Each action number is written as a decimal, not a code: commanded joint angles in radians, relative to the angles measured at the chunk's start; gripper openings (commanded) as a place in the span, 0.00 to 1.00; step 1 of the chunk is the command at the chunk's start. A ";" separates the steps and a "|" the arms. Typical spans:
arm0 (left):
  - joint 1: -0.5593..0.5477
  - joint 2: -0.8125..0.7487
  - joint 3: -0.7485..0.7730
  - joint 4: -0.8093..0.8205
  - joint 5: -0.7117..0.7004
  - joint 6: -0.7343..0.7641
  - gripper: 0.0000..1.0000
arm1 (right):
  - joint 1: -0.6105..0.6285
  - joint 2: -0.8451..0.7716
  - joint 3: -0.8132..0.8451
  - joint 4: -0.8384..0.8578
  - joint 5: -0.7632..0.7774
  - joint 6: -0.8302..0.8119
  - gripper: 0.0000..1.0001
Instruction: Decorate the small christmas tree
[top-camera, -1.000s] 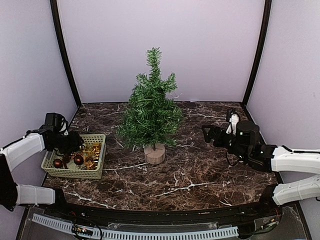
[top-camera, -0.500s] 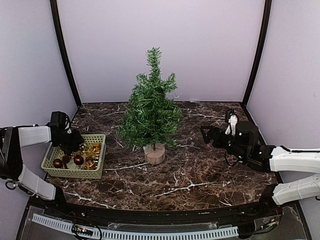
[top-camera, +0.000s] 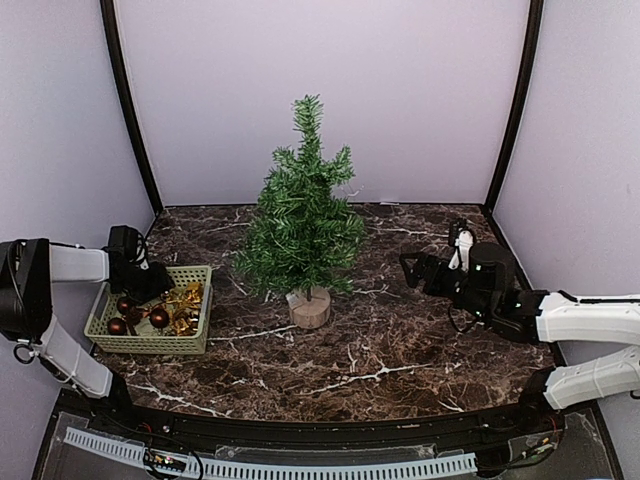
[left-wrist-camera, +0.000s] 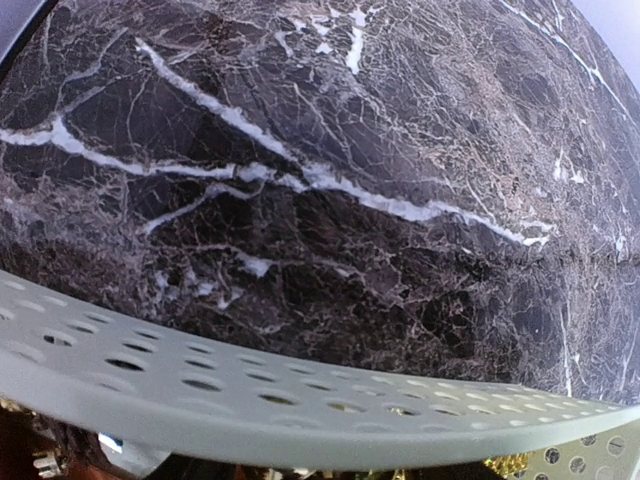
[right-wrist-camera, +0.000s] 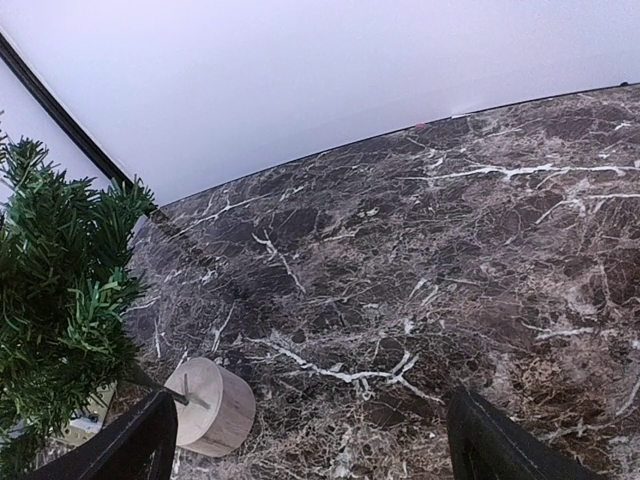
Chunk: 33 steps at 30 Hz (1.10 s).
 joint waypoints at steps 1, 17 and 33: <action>0.008 0.001 -0.002 0.009 0.029 -0.008 0.62 | -0.008 0.014 0.002 0.058 -0.018 0.008 0.95; 0.008 -0.080 -0.014 -0.006 -0.003 -0.013 0.50 | -0.009 -0.027 -0.019 0.054 -0.008 0.019 0.95; 0.005 -0.522 0.060 -0.298 0.205 0.106 0.49 | -0.009 -0.100 -0.014 0.012 0.001 0.001 0.94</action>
